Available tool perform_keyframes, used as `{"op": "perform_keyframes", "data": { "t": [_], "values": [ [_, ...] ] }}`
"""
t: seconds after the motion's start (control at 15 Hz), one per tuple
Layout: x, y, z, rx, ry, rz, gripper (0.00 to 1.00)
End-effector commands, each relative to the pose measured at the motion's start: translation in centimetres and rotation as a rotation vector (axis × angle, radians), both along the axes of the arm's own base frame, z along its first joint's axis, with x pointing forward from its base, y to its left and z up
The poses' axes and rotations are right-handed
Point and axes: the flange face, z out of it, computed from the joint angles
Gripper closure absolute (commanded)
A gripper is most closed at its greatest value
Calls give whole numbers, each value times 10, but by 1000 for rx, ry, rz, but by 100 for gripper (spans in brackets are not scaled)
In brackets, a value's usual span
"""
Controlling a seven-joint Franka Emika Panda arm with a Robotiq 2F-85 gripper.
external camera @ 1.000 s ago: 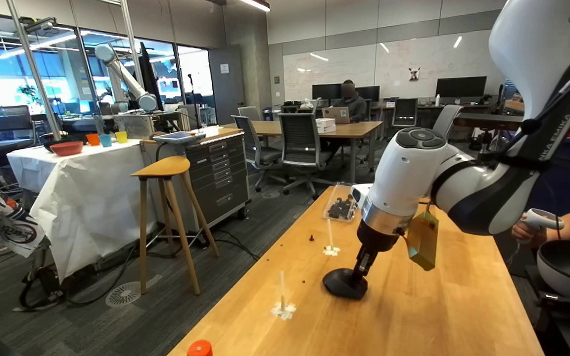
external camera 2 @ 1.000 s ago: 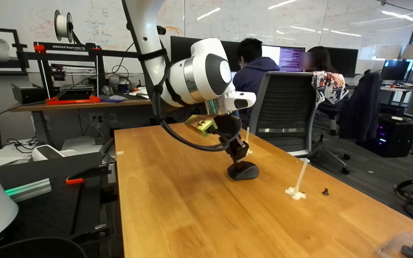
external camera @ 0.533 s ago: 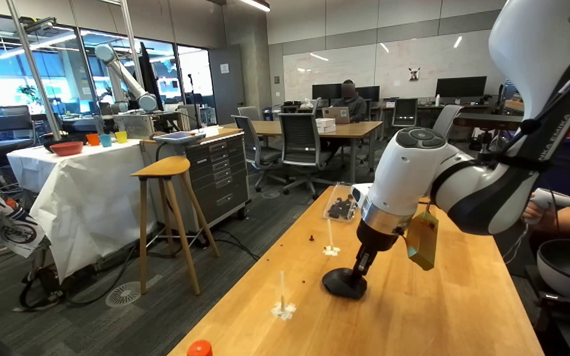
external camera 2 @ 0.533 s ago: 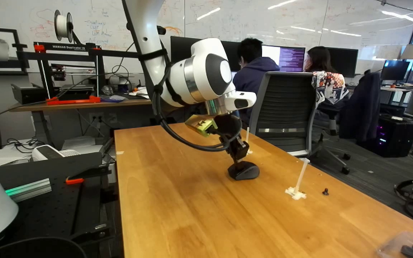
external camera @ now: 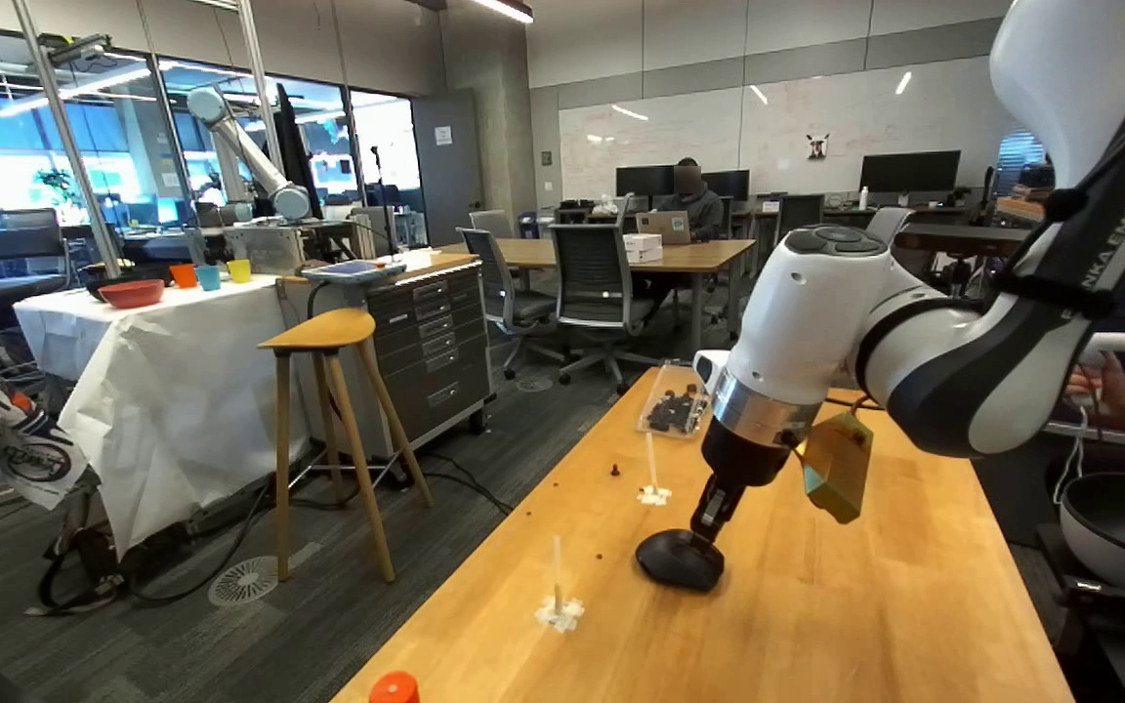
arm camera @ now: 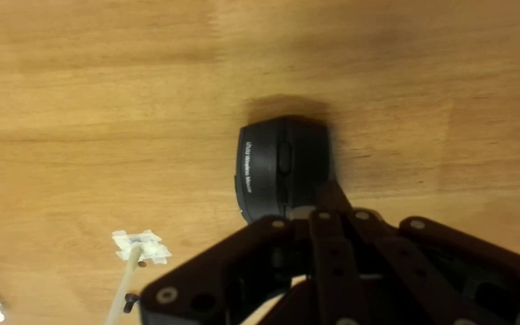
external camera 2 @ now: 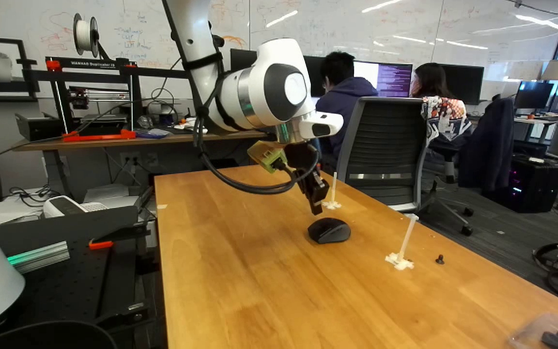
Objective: Push the left mouse button
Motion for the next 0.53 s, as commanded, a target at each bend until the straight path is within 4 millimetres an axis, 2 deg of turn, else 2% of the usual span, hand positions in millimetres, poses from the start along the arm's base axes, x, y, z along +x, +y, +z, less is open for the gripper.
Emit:
{"op": "perform_keyframes", "data": {
  "t": [0.0,0.27,0.47],
  "values": [
    [-21,8,21,67,77,12,100],
    [-25,15,45,147,191,-4,100],
    [-25,7,78,169,247,-18,99]
  ]
}}
